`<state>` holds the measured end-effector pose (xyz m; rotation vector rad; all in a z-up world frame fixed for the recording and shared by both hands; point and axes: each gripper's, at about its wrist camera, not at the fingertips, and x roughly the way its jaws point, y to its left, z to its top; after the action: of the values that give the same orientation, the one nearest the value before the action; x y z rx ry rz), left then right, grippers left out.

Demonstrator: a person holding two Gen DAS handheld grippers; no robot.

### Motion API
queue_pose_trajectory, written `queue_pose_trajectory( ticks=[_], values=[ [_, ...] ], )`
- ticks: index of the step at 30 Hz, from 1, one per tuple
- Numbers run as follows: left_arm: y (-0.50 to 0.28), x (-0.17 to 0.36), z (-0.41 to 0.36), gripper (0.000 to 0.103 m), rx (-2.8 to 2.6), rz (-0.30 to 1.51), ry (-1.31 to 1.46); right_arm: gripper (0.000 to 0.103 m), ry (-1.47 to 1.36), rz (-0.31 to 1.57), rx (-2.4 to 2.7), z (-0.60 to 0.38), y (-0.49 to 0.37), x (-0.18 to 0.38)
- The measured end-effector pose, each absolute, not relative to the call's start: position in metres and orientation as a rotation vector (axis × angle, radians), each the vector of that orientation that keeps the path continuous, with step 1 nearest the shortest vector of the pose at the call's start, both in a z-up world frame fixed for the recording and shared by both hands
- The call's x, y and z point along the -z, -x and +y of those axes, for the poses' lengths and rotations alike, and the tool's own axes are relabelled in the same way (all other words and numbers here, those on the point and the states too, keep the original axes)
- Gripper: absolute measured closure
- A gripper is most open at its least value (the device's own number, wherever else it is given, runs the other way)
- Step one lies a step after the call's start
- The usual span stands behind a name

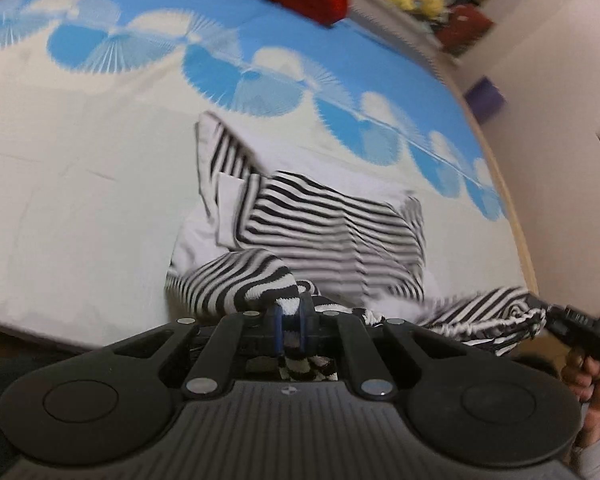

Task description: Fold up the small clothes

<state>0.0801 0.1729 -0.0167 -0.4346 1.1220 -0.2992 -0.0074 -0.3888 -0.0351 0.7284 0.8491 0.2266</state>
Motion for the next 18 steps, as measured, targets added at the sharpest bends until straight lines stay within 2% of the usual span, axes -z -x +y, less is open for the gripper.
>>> queue_pose_trajectory(
  ticks=[2,4,7,8,9,10,14,15,16,17,18],
  values=[
    [-0.132,0.045,0.181,0.094,0.251,1.147,0.510,0.096,-0.717,0.883,-0.237,-0.383,-0.034,0.051],
    [-0.190,0.073,0.196,0.087,0.201,1.157,0.618,0.095,-0.704,0.910,-0.219,-0.383,-0.091,0.070],
    [-0.241,0.084,0.211,0.081,0.100,1.114,0.597,0.085,-0.667,0.893,-0.078,-0.388,-0.159,0.089],
    [-0.249,0.080,0.215,0.069,0.099,1.066,0.567,0.077,-0.636,0.847,-0.007,-0.392,-0.173,0.089],
    [-0.252,0.077,0.219,0.063,0.120,1.026,0.544,0.065,-0.609,0.809,0.020,-0.395,-0.182,0.089],
    [-0.253,0.076,0.222,0.057,0.148,0.992,0.525,0.062,-0.586,0.795,0.016,-0.398,-0.189,0.091],
    [-0.251,0.087,0.207,0.054,0.194,1.053,0.336,0.060,-0.520,0.878,-0.084,-0.397,-0.198,0.114],
    [-0.250,0.087,0.197,0.049,0.233,1.049,0.266,0.059,-0.492,0.922,-0.131,-0.393,-0.201,0.118],
    [-0.248,0.089,0.189,0.039,0.278,1.048,0.213,0.058,-0.456,0.932,-0.178,-0.387,-0.203,0.119],
    [-0.248,0.091,0.179,0.029,0.334,1.046,0.159,0.053,-0.404,0.931,-0.213,-0.380,-0.204,0.119],
    [-0.247,0.094,0.171,0.027,0.361,1.039,0.124,0.047,-0.339,0.917,-0.240,-0.371,-0.204,0.119]
  ],
)
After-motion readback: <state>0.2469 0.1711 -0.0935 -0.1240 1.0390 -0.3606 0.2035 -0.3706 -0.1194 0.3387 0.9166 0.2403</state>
